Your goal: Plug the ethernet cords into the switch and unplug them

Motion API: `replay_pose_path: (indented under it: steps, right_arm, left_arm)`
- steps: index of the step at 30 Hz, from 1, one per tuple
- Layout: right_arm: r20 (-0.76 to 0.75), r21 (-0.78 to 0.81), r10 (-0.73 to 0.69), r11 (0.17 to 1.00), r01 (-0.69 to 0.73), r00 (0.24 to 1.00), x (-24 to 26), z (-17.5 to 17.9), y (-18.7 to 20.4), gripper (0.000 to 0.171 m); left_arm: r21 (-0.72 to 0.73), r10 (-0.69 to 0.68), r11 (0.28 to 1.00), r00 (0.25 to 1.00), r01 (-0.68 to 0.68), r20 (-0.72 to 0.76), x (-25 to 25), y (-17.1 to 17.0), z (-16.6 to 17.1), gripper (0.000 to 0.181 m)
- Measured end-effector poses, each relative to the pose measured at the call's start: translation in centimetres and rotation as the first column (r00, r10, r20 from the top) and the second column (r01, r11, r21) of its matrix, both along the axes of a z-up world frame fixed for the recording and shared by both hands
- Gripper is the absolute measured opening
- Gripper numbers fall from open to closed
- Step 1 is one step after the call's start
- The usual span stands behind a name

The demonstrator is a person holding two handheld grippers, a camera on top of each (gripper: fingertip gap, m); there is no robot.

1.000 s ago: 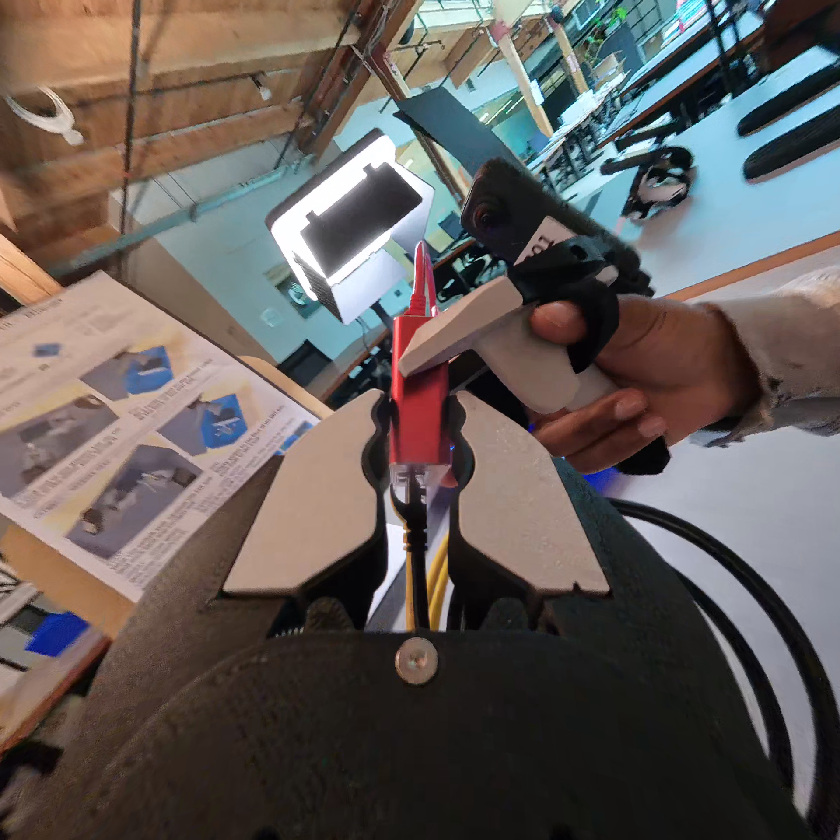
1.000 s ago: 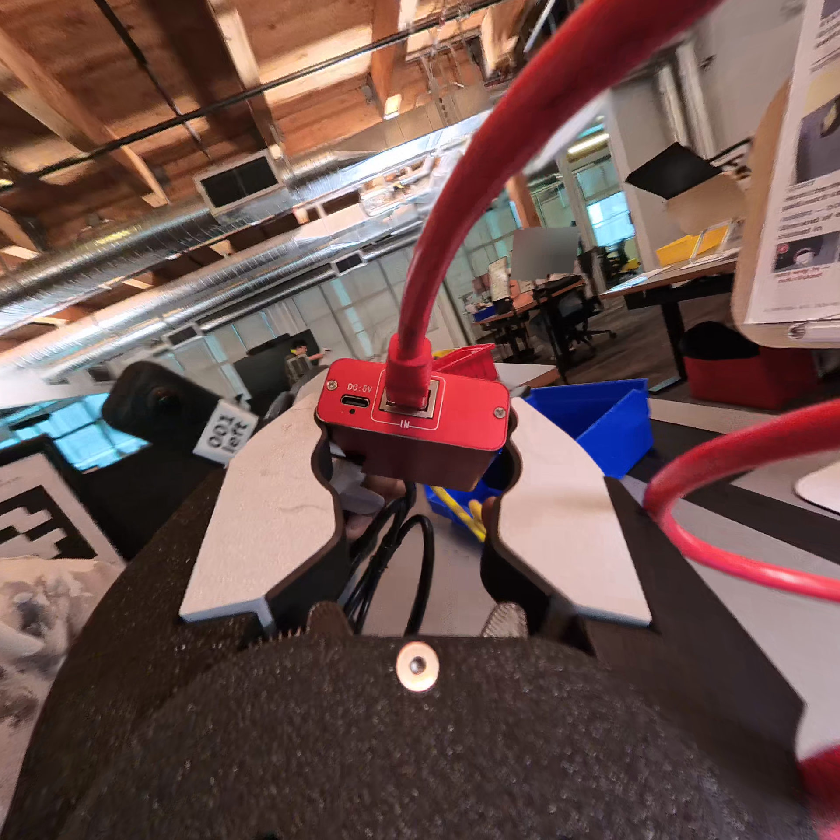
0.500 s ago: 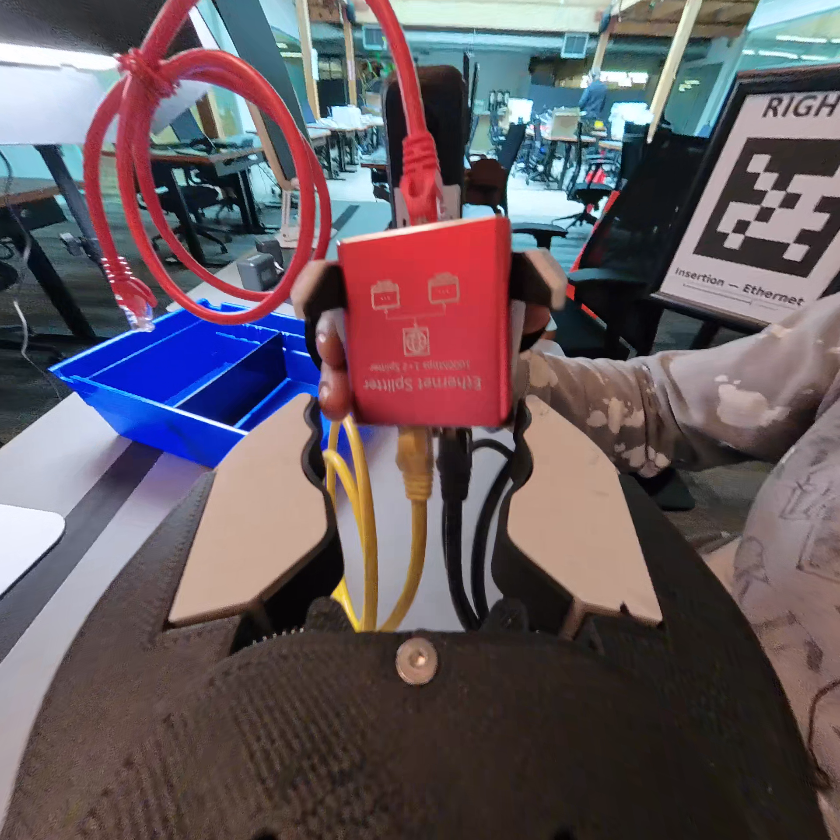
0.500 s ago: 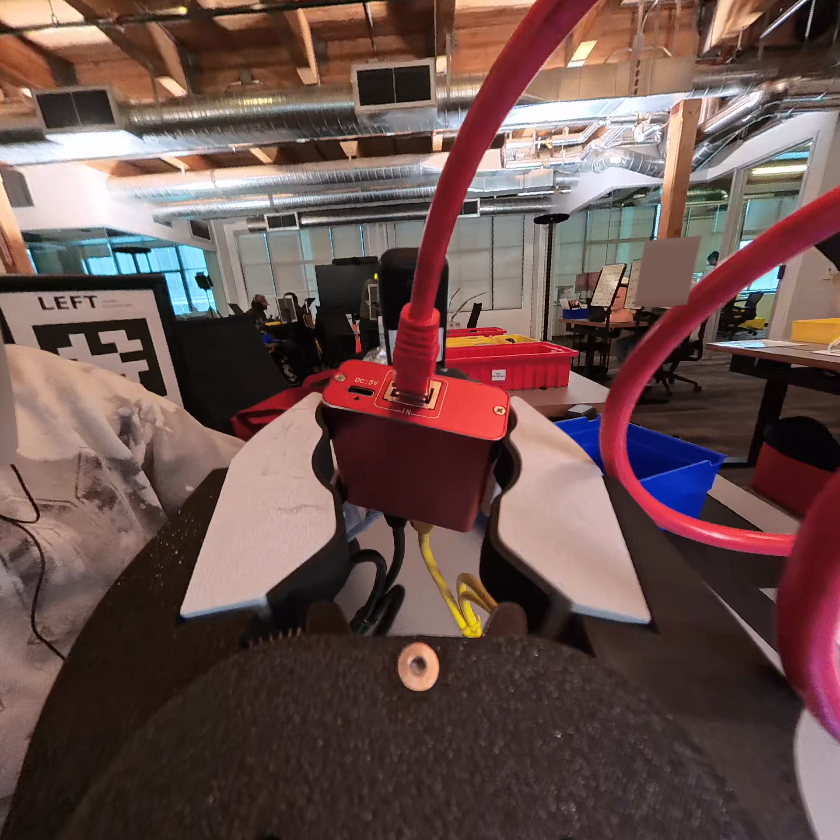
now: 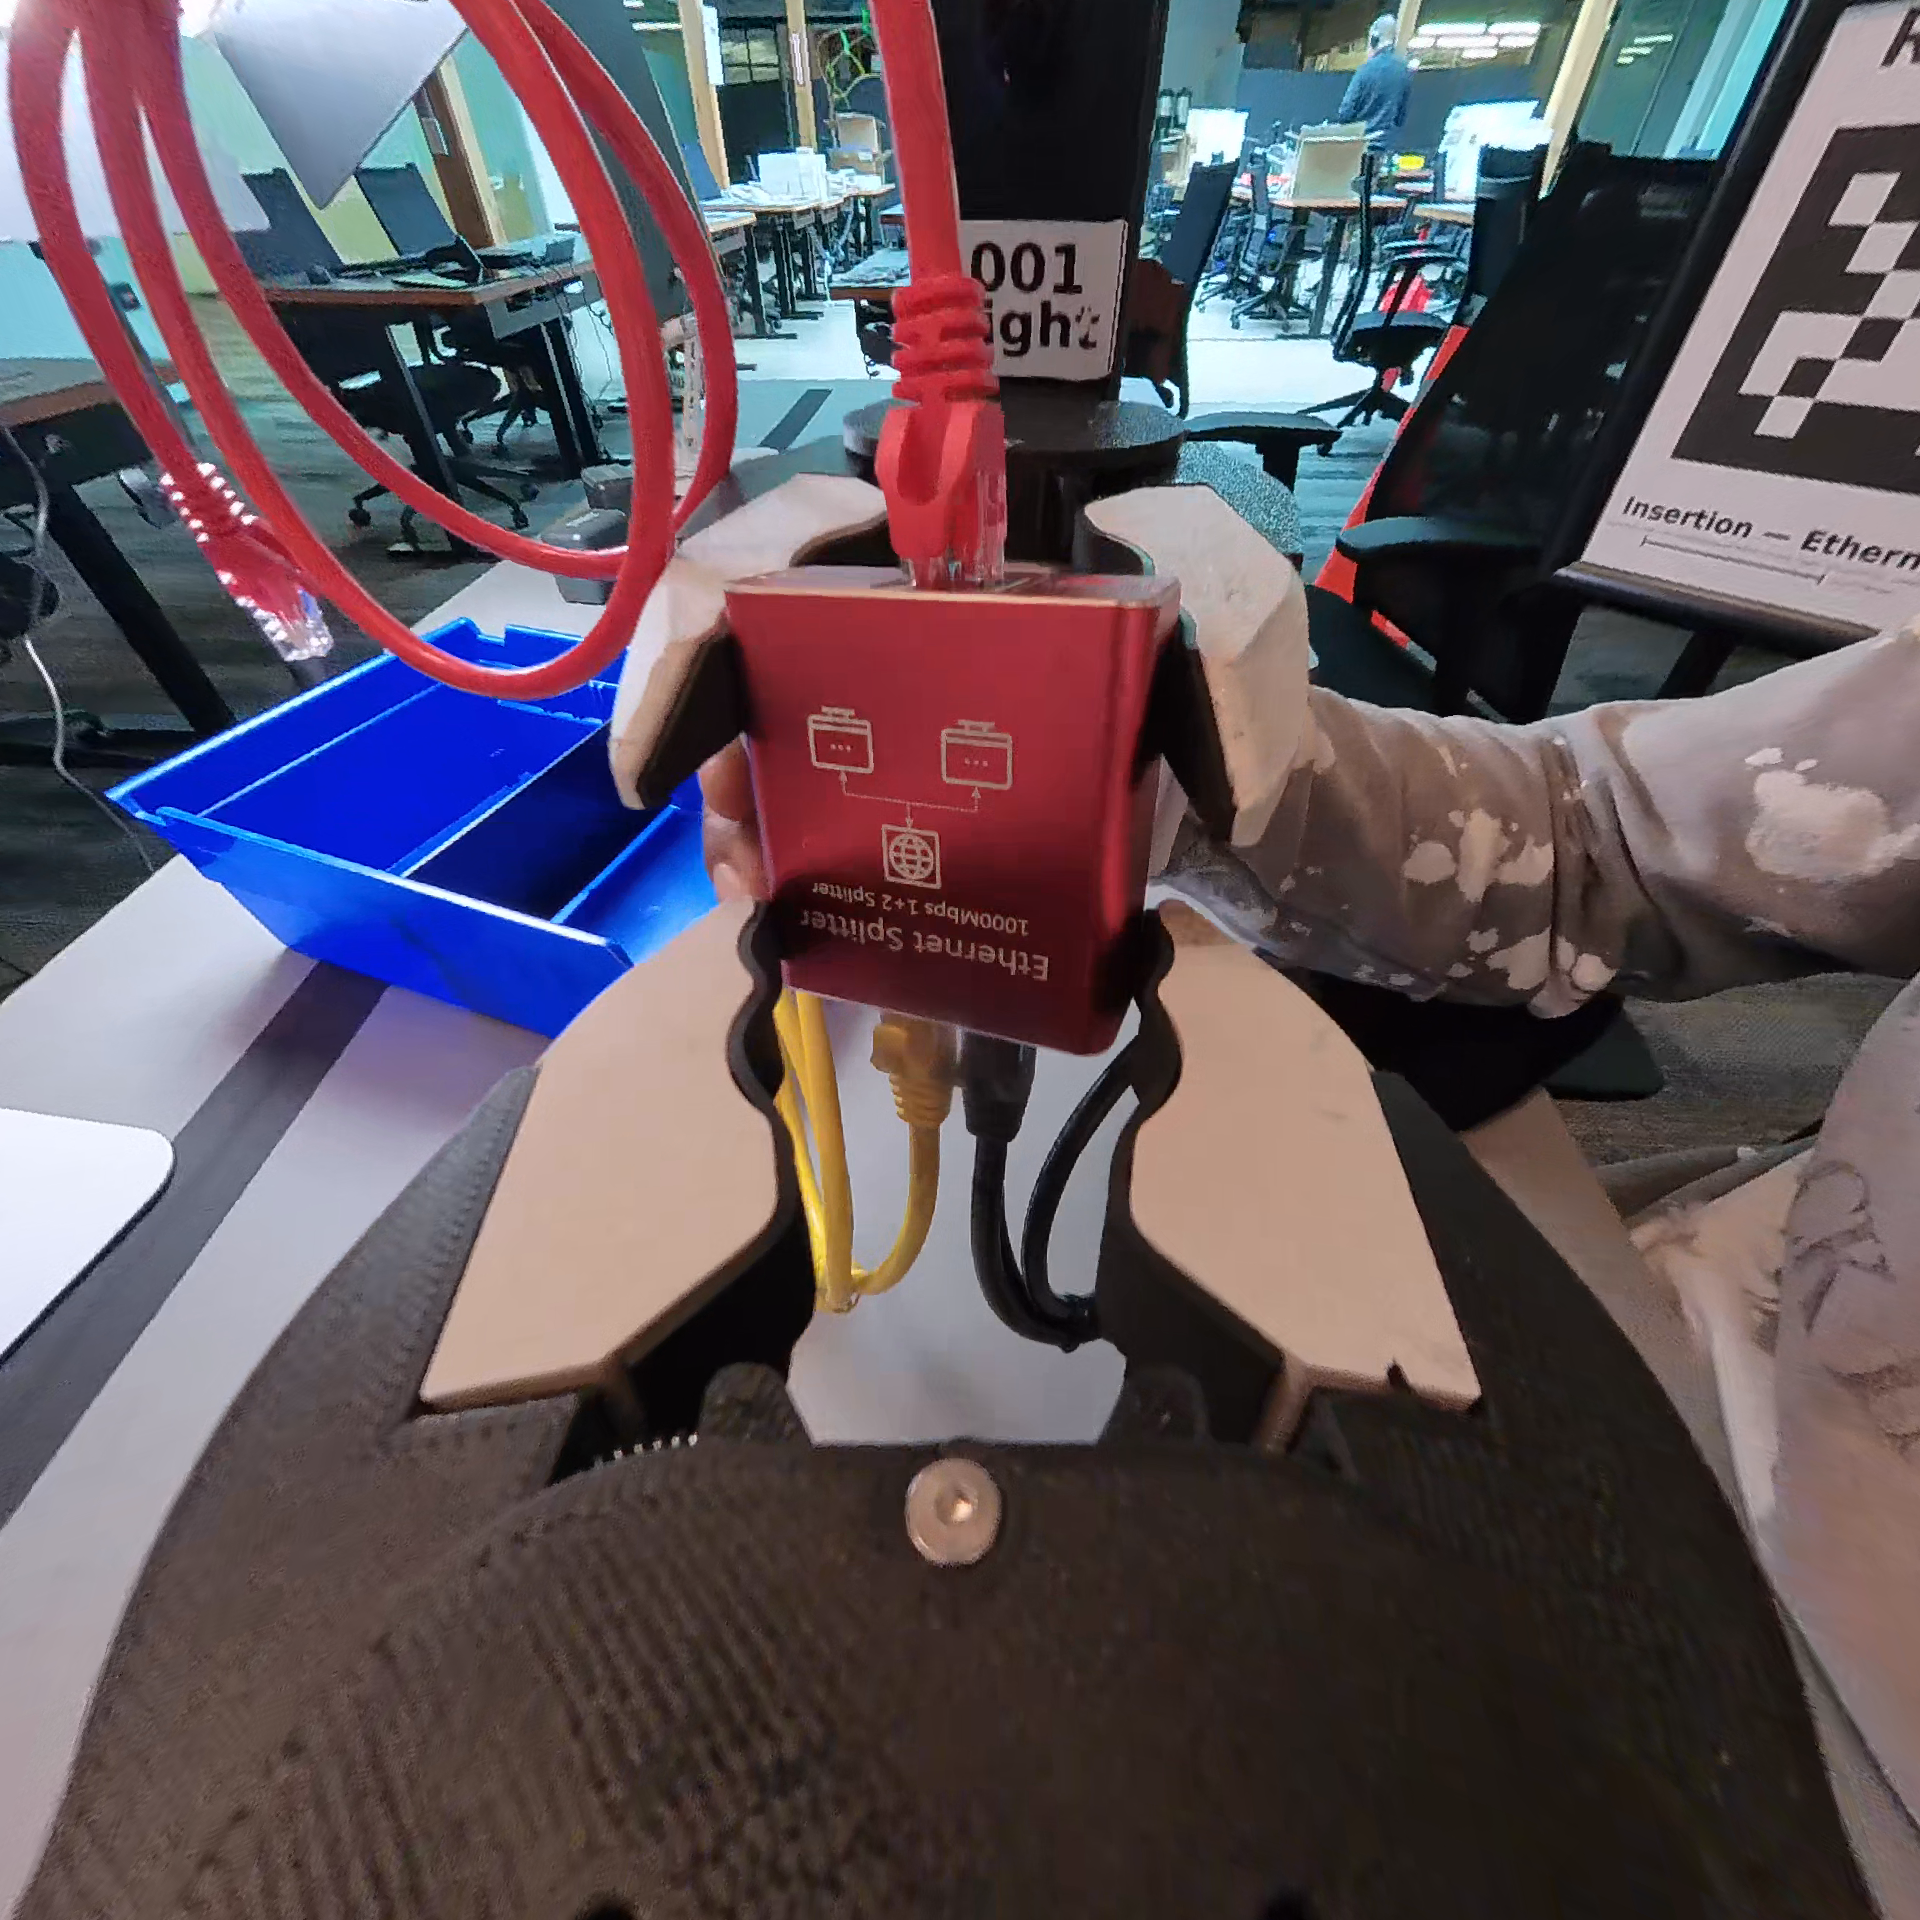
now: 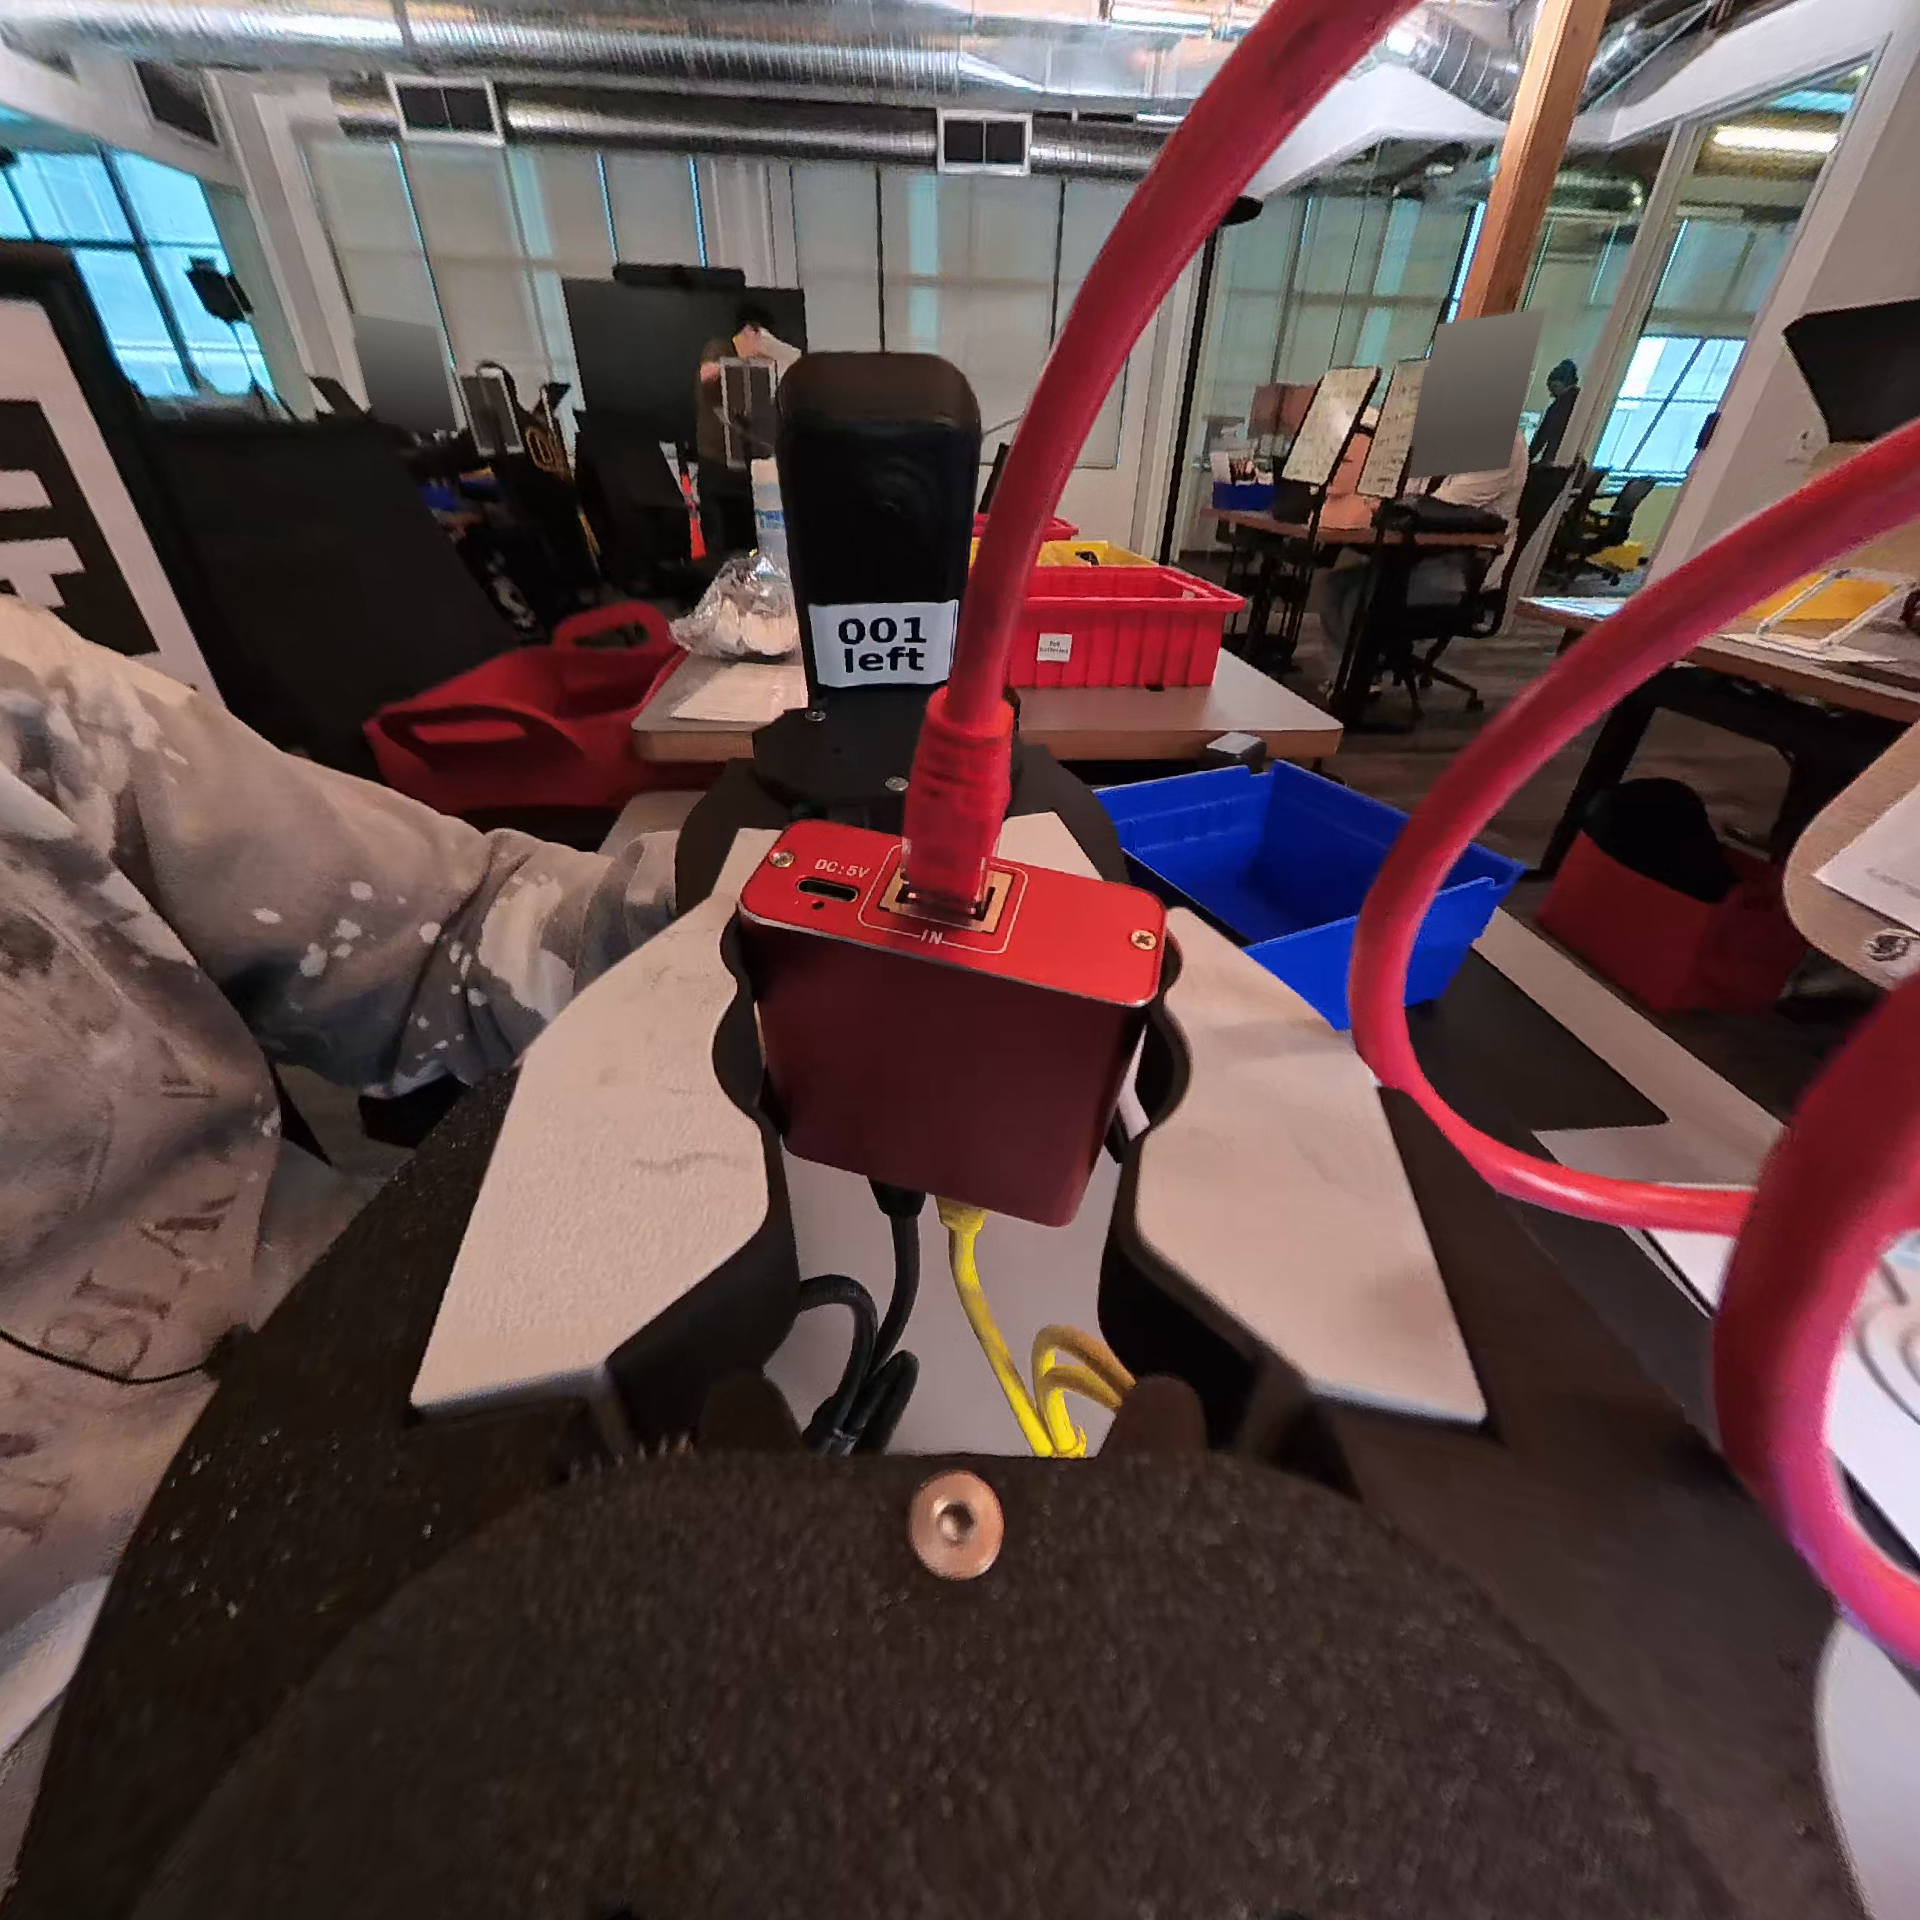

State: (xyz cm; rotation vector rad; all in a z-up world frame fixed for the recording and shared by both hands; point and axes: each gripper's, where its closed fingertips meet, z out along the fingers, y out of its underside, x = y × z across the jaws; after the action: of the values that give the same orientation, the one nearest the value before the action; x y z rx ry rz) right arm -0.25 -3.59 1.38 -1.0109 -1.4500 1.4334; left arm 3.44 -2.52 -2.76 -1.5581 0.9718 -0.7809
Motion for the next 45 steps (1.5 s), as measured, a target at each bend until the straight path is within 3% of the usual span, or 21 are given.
replay_pose_path:
  steps: [4, 8, 11, 15, 18, 20, 22, 24, 26, 29, 31, 34, 37, 40, 45]
  right_arm:
    - [-0.004, -0.002, -0.025, 1.000, 0.025, 1.000, 0.5, 0.6, 0.4, 0.071]
    - [0.020, 0.052, -0.167, 0.985, 0.166, 0.986, 0.4, 0.8, 2.0, 0.070]
    - [0.076, -0.045, -0.222, 0.973, 0.226, 0.972, -0.3, 0.8, 2.6, 0.073]
    - [0.098, -0.270, -0.193, 0.939, 0.213, 0.976, -0.4, 1.3, 3.0, 0.062]
    - [0.169, -0.271, -0.198, 0.933, 0.239, 0.965, -0.5, 0.1, 3.3, 0.057]
    - [0.175, -0.282, -0.147, 0.940, 0.193, 0.974, -0.4, -0.1, 2.6, 0.035]
    - [0.168, -0.270, -0.150, 0.943, 0.192, 0.974, -0.4, -0.2, 2.7, 0.031]
    - [0.162, -0.234, -0.162, 0.952, 0.197, 0.973, -0.4, -0.2, 2.9, 0.031]
    - [0.156, -0.190, -0.143, 0.967, 0.172, 0.977, -0.1, -0.4, 2.8, 0.030]
    - [0.197, -0.080, -0.128, 0.986, 0.146, 0.972, 0.5, -1.1, 2.3, 0.028]
    - [0.195, -0.033, -0.089, 0.995, 0.097, 0.977, 0.8, -1.1, 1.4, 0.027]
    - [0.172, -0.014, -0.022, 1.000, 0.025, 0.985, 0.9, -0.8, 0.0, 0.026]
    - [0.191, 0.017, -0.008, 1.000, 0.005, 0.981, 0.5, -1.2, -0.8, 0.026]
    - [0.199, 0.082, -0.035, 0.996, 0.019, 0.979, 0.3, -1.6, -0.9, 0.026]
    - [0.163, 0.138, -0.065, 0.990, 0.042, 0.984, 0.1, -1.2, -1.0, 0.026]
  left_arm:
    - [0.062, 0.029, 0.998, 0.999, -0.032, 0.041, -0.1, 0.3, 0.9, 0.066]
    - [0.237, 0.185, 0.955, 0.983, -0.177, -0.012, -1.9, 1.2, 2.3, 0.066]
    - [0.470, 0.356, 0.843, 0.926, -0.260, -0.126, -2.8, 1.5, 3.1, 0.065]
    - [0.724, 0.547, 0.646, 0.808, -0.242, -0.218, -3.3, 1.7, 3.4, 0.065]
    - [0.796, 0.604, 0.560, 0.770, -0.229, -0.204, -3.8, 1.7, 3.7, 0.064]
    - [0.839, 0.639, 0.510, 0.736, -0.188, -0.223, -4.2, 1.9, 3.5, 0.064]
    - [0.867, 0.661, 0.474, 0.713, -0.155, -0.234, -4.3, 1.9, 3.4, 0.065]
    - [0.825, 0.622, 0.538, 0.741, -0.171, -0.253, -4.3, 2.0, 3.3, 0.065]
    - [0.701, 0.534, 0.679, 0.802, -0.219, -0.266, -4.1, 2.1, 2.8, 0.068]
    - [0.363, 0.269, 0.912, 0.948, -0.194, -0.170, -2.9, 0.8, 2.2, 0.068]
    - [0.144, 0.090, 0.986, 0.995, -0.084, -0.039, -2.2, -0.8, 2.6, 0.065]
    - [0.012, -0.012, 1.000, 1.000, 0.012, 0.003, -1.6, -1.8, 2.1, 0.053]
    - [0.027, 0.040, 0.999, 0.995, -0.037, -0.095, -1.0, -1.1, 0.6, 0.033]
    - [0.082, 0.049, 0.996, 0.988, -0.037, -0.143, -0.5, -0.8, -0.4, 0.033]
    - [0.045, 0.020, 0.999, 0.993, -0.015, -0.118, -0.6, -0.9, -0.2, 0.031]
